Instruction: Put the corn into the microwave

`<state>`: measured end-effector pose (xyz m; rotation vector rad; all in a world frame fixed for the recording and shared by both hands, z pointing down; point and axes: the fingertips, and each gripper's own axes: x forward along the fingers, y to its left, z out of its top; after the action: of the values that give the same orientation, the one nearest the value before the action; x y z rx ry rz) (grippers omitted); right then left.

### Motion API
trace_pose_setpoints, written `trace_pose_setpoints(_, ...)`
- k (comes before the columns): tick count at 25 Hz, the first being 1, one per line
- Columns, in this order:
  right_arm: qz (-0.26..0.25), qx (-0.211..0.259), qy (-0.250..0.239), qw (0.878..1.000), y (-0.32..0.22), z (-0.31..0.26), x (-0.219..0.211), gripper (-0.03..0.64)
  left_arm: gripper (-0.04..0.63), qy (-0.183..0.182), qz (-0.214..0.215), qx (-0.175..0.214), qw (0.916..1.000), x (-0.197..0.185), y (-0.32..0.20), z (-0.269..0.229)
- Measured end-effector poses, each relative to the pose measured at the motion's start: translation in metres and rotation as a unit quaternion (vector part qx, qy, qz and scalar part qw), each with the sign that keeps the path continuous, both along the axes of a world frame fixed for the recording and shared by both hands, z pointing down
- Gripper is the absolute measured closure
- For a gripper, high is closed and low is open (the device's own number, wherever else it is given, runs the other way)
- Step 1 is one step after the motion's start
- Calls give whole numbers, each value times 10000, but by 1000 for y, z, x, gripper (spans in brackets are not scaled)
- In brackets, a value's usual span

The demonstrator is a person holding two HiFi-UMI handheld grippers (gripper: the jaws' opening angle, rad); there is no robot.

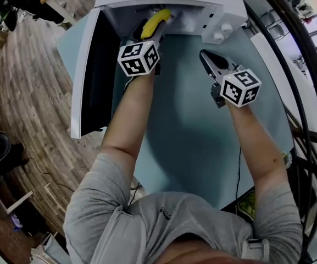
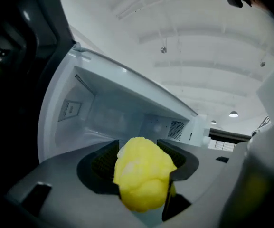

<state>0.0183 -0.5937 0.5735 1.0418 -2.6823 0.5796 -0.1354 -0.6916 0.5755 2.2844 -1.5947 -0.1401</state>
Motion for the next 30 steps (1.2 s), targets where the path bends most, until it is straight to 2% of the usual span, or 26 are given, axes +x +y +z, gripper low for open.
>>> trace_pose_setpoints(7, 13, -76, 28, 10000, -5, 17, 13, 598, 333, -671, -331, -89, 9972, -22, -43, 10)
trace_pose_setpoints(14, 56, -136, -35, 9999, -11, 30, 23, 600, 333, -1456, -474, -191, 9880, -26, -78, 17)
trace_pose_setpoints(25, 88, -187, -82, 9998, -12, 40, 30, 600, 333, -2054, -698, -480, 9750, -44, -111, 33)
trace_pose_setpoints(30, 68, -201, -97, 9997, -9, 41, 28, 600, 333, -2150, -646, -603, 9726, -43, -119, 39)
